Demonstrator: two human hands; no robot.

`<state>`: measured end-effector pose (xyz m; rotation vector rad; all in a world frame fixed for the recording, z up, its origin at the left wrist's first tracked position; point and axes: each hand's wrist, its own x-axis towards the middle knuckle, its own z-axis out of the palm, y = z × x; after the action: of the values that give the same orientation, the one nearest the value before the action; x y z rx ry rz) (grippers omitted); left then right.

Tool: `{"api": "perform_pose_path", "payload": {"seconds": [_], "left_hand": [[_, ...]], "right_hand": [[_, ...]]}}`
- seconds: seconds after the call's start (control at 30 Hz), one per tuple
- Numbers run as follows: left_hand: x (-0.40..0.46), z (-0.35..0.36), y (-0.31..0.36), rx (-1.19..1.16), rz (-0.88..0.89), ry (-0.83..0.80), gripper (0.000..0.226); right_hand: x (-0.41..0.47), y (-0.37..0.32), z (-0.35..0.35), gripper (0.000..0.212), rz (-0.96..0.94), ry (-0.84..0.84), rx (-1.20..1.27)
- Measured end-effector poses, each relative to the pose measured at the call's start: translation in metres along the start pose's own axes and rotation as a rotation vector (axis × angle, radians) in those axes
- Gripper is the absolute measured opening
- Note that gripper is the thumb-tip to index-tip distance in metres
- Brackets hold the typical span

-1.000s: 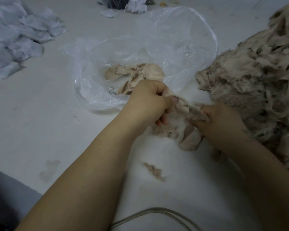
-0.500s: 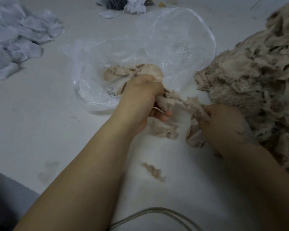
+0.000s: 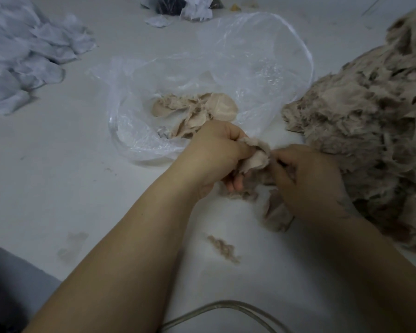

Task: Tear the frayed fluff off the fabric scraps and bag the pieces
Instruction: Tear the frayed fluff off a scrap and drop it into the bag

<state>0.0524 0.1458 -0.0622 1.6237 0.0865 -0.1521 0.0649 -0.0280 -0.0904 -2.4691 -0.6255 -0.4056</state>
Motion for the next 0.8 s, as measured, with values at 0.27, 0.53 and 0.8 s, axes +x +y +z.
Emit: {"api": "perform_pose_path", "payload": {"seconds": [0.27,0.53,0.8], "left_hand": [[0.001,-0.007,0.001,-0.099,-0.021,0.026,0.038],[0.001,-0.005,-0.001,-0.03,-0.031,-0.031,0.028],[-0.003,-0.005,0.0,0.021,-0.039,-0.113,0.026]], "right_hand": [[-0.001,0.007,-0.004,0.021,0.198,-0.045,-0.225],[-0.003,0.001,-0.006,0.033,0.146,0.012,-0.105],[-0.004,-0.016,0.002,0.012,0.288,0.102,0.466]]}}
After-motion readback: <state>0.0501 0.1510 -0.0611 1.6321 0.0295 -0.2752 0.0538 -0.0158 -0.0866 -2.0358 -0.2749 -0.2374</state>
